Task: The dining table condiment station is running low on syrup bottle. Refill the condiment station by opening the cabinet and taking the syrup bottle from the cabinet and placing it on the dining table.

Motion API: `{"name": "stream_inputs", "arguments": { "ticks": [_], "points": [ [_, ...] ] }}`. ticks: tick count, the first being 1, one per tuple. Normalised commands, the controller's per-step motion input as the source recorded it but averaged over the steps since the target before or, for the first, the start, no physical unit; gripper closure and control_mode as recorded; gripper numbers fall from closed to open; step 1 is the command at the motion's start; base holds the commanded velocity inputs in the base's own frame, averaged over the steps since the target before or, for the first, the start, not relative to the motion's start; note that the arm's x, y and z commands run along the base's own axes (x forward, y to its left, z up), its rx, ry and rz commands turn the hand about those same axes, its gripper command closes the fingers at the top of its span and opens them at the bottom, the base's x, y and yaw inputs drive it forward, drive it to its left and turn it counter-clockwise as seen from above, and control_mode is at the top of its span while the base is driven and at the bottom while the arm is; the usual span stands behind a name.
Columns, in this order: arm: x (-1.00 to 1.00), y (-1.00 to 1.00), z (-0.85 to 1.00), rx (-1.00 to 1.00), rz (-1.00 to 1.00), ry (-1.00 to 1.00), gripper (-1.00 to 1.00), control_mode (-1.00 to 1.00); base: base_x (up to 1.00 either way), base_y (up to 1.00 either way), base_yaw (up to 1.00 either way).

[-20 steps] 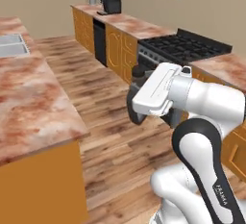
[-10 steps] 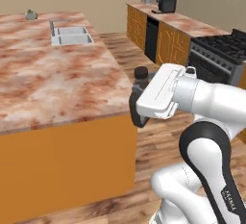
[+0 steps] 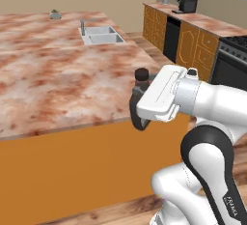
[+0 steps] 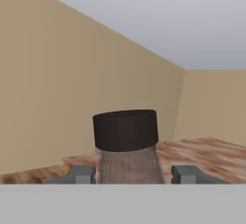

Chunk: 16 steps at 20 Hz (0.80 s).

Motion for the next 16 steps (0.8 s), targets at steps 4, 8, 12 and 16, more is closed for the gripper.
{"name": "stream_inputs", "arguments": {
  "ticks": [4, 8, 12, 16],
  "points": [
    [0.00, 0.00, 0.00, 0.00, 0.00, 0.00, 1.00, 1.00, 0.49, 1.00, 0.00],
    [0.00, 0.00, 0.00, 0.00, 0.00, 0.00, 1.00, 1.00, 0.51, 1.00, 0.00],
    [0.00, 0.00, 0.00, 0.00, 0.00, 0.00, 1.00, 1.00, 0.28, 1.00, 0.00],
    [0.00, 0.00, 0.00, 0.00, 0.00, 0.00, 1.00, 1.00, 0.28, 1.00, 0.00]
  ]
}}
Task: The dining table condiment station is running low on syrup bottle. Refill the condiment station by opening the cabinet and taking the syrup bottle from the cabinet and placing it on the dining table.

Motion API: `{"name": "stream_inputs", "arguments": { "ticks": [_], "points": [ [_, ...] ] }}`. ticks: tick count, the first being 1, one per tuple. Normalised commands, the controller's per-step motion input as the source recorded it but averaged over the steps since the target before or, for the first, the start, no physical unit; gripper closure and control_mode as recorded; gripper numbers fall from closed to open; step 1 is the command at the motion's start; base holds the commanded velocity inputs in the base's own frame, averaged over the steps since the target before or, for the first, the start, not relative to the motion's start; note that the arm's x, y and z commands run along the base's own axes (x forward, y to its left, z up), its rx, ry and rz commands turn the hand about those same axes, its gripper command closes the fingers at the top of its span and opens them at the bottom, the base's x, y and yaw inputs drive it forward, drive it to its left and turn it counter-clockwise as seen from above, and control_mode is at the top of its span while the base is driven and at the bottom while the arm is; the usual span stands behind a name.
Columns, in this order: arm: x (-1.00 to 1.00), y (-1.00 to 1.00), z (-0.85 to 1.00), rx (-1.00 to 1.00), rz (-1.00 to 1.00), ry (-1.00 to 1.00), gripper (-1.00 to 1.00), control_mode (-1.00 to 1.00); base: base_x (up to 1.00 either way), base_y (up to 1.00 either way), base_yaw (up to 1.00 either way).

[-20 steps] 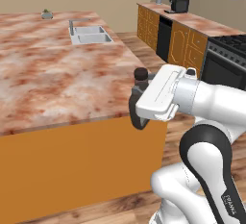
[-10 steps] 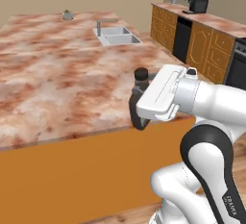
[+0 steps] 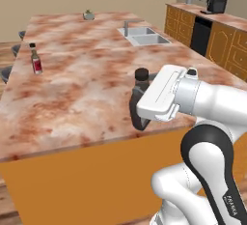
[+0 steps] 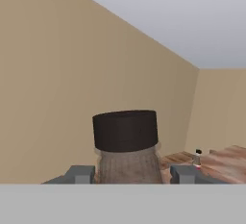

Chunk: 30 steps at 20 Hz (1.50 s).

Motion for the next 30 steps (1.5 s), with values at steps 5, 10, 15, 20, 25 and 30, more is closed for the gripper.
{"name": "stream_inputs", "arguments": {
  "ticks": [5, 10, 15, 20, 25, 30],
  "points": [
    [0.00, 0.00, 0.00, 0.00, 0.00, 0.00, 1.00, 1.00, 0.28, 1.00, 0.00],
    [0.00, 0.00, 0.00, 0.00, 0.00, 0.00, 1.00, 1.00, 0.21, 1.00, 0.00],
    [0.00, 0.00, 0.00, 0.00, 0.00, 0.00, 1.00, 1.00, 0.20, 1.00, 0.00],
    [0.00, 0.00, 0.00, 0.00, 0.00, 0.00, 1.00, 1.00, 0.50, 1.00, -0.02],
    [0.00, 0.00, 0.00, 0.00, 0.00, 0.00, 1.00, 1.00, 0.82, 1.00, -0.12],
    [0.00, 0.00, 0.00, 0.00, 0.00, 0.00, 1.00, 1.00, 0.91, 1.00, -0.21]
  ]
}}
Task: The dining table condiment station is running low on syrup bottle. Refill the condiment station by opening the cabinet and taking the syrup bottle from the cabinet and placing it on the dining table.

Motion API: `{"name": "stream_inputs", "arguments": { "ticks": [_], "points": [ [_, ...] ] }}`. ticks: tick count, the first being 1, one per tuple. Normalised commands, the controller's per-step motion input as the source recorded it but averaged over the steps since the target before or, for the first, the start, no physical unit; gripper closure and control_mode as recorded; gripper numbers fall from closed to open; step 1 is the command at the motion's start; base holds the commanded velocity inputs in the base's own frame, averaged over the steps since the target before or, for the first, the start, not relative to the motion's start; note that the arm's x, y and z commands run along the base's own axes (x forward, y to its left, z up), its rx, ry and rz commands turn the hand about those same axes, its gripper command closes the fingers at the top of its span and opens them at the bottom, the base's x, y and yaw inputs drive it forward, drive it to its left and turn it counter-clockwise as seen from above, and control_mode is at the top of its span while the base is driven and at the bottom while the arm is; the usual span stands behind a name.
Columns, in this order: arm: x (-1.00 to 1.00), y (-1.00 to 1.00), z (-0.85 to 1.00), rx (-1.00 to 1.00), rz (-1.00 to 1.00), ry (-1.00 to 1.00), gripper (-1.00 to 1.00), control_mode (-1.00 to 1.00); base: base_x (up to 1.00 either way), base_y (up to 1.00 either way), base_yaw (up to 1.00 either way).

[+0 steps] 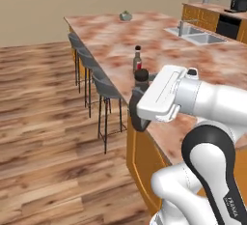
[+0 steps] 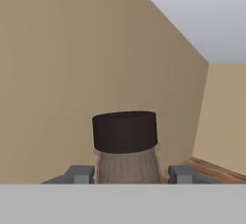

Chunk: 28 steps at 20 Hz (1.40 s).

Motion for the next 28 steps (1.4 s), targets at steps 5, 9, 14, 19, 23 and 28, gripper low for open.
{"name": "stream_inputs", "arguments": {
  "ticks": [5, 9, 14, 19, 23, 28],
  "points": [
    [0.00, 0.00, 0.00, 0.00, 0.00, 0.00, 1.00, 1.00, 0.85, 1.00, -0.27],
    [0.00, 0.00, 0.00, 0.00, 0.00, 0.00, 1.00, 1.00, 0.36, 1.00, -0.25],
    [0.00, 0.00, 0.00, 0.00, 0.00, 0.00, 1.00, 1.00, 0.62, 1.00, -0.28],
    [0.00, 0.00, 0.00, 0.00, 0.00, 0.00, 1.00, 1.00, 0.92, 1.00, -0.37],
    [0.00, 0.00, 0.00, 0.00, 0.00, 0.00, 1.00, 1.00, 0.99, 1.00, -0.45],
    [0.00, 0.00, 0.00, 0.00, 0.00, 0.00, 1.00, 1.00, 0.89, 1.00, -0.47]
  ]
}}
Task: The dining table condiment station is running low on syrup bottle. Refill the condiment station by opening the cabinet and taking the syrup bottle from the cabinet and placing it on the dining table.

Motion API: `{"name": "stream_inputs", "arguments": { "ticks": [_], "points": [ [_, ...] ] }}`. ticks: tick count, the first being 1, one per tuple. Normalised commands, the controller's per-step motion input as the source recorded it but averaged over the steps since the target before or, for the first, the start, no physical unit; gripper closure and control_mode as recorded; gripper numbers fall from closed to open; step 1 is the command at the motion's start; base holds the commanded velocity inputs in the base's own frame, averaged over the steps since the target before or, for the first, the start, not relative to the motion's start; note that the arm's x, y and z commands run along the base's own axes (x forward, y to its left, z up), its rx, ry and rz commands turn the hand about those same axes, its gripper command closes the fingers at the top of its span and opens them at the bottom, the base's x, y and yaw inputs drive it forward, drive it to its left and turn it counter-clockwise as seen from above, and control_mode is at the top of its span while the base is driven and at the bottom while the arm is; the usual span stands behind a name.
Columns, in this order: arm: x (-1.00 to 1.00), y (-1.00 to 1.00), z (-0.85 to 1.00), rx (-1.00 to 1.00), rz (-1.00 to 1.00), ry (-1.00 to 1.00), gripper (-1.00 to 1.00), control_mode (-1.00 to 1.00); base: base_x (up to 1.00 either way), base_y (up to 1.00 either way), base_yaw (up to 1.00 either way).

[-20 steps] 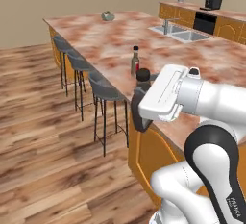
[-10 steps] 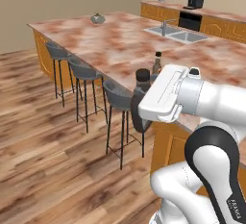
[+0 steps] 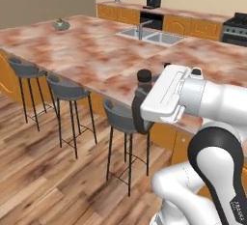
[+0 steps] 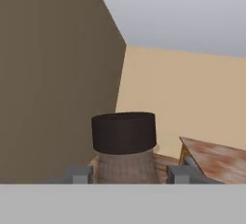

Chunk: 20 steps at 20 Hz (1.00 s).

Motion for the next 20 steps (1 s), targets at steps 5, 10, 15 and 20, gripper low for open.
{"name": "stream_inputs", "arguments": {
  "ticks": [5, 10, 15, 20],
  "points": [
    [0.00, 0.00, 0.00, 0.00, 0.00, 0.00, 1.00, 1.00, 0.75, 1.00, -0.51],
    [0.00, 0.00, 0.00, 0.00, 0.00, 0.00, 1.00, 1.00, 0.65, 1.00, -0.53],
    [0.00, 0.00, 0.00, 0.00, 0.00, 0.00, 1.00, 1.00, 0.53, 1.00, -0.47],
    [0.00, 0.00, 0.00, 0.00, 0.00, 0.00, 1.00, 1.00, 0.43, 1.00, -0.46]
  ]
}}
